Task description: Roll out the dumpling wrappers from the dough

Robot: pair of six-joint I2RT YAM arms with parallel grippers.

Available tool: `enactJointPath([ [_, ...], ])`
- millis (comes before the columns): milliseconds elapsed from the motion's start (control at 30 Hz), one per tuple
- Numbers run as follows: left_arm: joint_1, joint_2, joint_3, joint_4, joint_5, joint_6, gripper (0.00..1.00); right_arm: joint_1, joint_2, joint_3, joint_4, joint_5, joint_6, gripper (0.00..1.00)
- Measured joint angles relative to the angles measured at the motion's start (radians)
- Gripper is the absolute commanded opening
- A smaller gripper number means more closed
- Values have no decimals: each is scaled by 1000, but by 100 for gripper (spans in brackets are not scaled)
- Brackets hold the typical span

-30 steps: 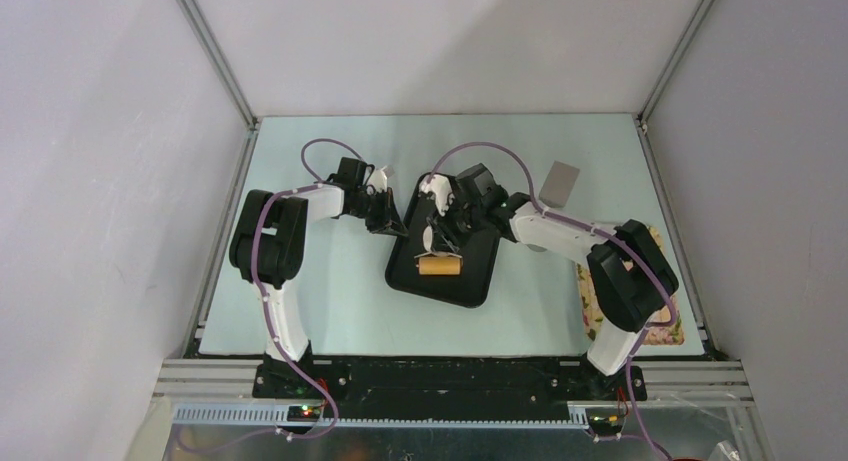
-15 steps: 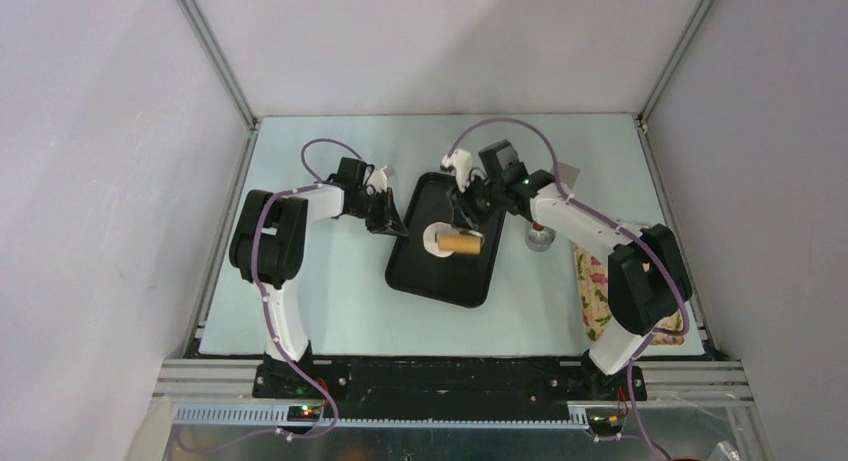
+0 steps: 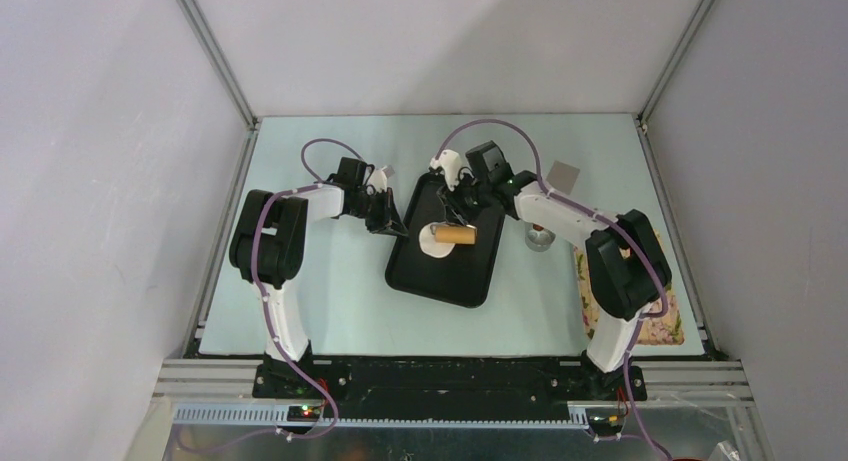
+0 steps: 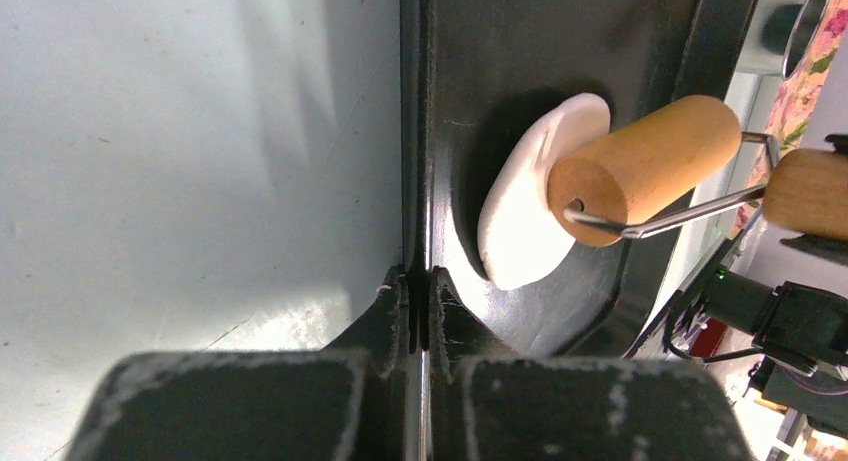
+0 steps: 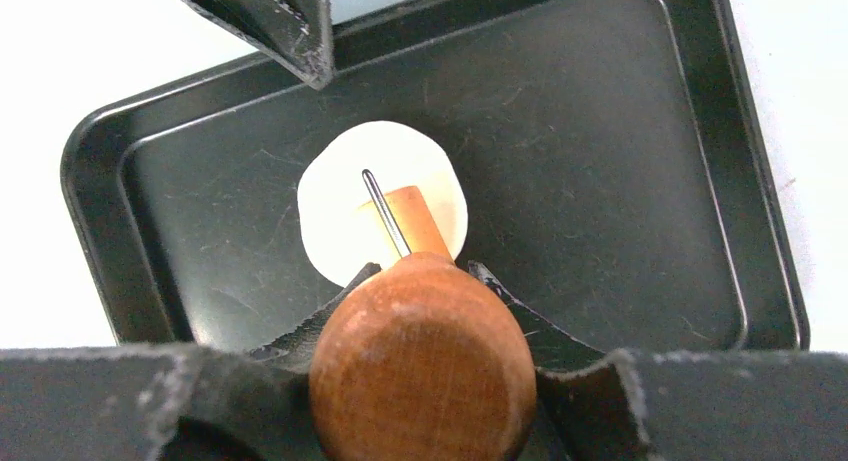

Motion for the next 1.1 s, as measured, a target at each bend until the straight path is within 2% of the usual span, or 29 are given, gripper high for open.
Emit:
enactJointPath([
  [467, 0, 0, 0, 0, 1, 0, 0, 42, -98, -169, 92, -66, 79, 0],
  [700, 0, 0, 0, 0, 1, 0, 0, 71, -113, -208, 46, -151, 113, 0],
  [900, 0, 0, 0, 0, 1, 0, 0, 82, -141, -220, -1, -161, 111, 0],
  [1100, 0, 0, 0, 0, 1, 0, 0, 52, -169, -138, -141, -126, 114, 0],
])
